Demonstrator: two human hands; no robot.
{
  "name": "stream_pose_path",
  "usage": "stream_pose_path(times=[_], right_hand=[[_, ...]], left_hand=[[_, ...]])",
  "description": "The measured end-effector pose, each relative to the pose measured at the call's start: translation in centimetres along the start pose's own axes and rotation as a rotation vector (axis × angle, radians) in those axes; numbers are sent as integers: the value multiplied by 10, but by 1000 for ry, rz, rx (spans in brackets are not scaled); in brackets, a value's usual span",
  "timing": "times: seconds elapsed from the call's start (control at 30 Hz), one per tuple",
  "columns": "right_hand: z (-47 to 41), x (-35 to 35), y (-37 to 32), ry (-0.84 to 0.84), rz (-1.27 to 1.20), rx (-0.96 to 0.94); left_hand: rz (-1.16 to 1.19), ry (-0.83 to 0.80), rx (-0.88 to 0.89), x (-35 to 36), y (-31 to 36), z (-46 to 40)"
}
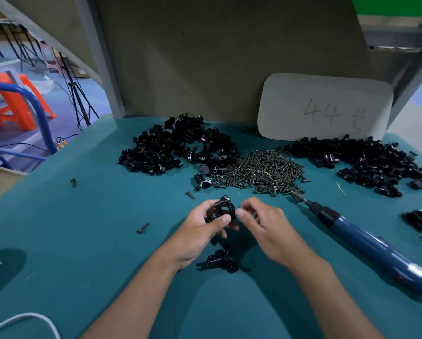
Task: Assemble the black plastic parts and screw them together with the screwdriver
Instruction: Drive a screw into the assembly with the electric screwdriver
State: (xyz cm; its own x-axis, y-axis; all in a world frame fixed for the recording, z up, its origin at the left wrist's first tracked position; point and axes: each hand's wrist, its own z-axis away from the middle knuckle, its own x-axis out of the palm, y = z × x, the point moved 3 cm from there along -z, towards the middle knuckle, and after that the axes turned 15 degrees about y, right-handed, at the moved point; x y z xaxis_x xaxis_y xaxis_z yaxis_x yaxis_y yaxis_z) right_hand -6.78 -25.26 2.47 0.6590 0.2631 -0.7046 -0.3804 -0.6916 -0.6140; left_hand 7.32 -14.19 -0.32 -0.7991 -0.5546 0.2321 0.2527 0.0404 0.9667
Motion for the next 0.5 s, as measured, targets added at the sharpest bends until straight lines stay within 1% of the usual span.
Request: stream_pose_path(times=[0.1, 0.2, 0.27, 0.3, 0.33, 0.37, 0.43, 0.47, 0.5], right_hand=[[-1, -2, -3, -2, 48, 15], [1, -6, -8, 35, 112, 98], [0, -14, -10, 99, 55, 167], [-1, -22, -11, 141, -38, 244], [0, -32, -9, 199, -187, 360], [2, -43, -3, 280, -381, 538], [20, -65, 14, 477, -858, 979], [34, -76, 25, 588, -1049, 1194], [49, -84, 31, 691, -1186, 1374]], left_hand=[[-25, 3, 10, 0, -2, -1], [-69, 8, 27, -1, -5, -2], [-74, 13, 35, -3, -5, -3], [-76, 15, 34, -3, -5, -3], [-80, 14, 31, -4, -5, -3], [-89, 11, 26, -6, -5, -4], [-118, 3, 18, -7, -6, -4], [-132, 0, 18, -7, -6, -4], [-145, -4, 18, -7, -5, -3]])
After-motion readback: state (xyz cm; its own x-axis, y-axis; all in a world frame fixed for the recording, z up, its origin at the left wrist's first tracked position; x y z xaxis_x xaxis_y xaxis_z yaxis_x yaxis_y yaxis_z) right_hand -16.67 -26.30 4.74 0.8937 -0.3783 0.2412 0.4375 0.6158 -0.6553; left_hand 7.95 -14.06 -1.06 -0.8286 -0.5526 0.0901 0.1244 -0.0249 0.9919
